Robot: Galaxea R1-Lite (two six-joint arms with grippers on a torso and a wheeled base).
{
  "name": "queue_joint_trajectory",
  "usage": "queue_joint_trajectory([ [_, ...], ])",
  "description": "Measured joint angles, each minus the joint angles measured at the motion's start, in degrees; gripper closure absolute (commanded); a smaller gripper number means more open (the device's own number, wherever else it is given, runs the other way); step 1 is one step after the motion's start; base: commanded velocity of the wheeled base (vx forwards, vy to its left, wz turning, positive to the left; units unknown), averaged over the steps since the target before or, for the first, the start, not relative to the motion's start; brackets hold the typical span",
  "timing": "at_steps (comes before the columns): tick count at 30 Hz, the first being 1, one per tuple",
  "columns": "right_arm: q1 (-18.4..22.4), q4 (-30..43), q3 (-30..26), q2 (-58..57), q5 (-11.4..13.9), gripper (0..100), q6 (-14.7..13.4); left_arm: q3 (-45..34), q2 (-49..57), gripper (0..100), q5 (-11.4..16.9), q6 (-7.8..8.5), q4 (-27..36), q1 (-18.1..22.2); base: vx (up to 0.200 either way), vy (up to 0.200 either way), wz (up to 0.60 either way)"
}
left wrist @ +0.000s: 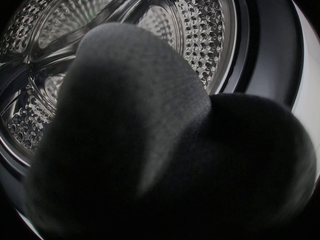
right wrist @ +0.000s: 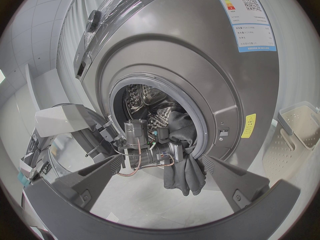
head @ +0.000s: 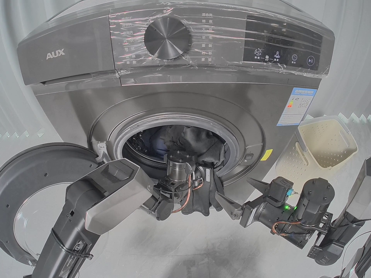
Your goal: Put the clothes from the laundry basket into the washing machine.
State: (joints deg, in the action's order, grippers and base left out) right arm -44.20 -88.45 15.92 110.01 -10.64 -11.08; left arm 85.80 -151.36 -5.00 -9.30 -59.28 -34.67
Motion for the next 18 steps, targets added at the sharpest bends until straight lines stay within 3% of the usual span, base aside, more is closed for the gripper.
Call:
queue_joint_trajectory([
  [5,0.00,-0.01,0.01,-0.02,0.00,0,0.02,3.71,-0.60,100,-1.82,-1.29,0.79,1.88,0.000,0.000,0.00],
  [6,0.00,-0.04,0.06,-0.02,0.00,0,0.00,5.33,-0.71,100,-3.82,-1.50,-0.24,2.21,0.000,0.000,0.00],
  [9,0.09,-0.12,0.20,-0.02,-0.02,0,0.00,11.39,-0.77,100,-5.53,-1.72,-1.01,6.31,0.000,0.000,0.00],
  [18,0.11,-0.01,0.34,0.05,-0.02,0,0.00,15.58,-1.16,100,-5.40,-1.80,-0.46,8.16,0.000,0.000,0.00],
])
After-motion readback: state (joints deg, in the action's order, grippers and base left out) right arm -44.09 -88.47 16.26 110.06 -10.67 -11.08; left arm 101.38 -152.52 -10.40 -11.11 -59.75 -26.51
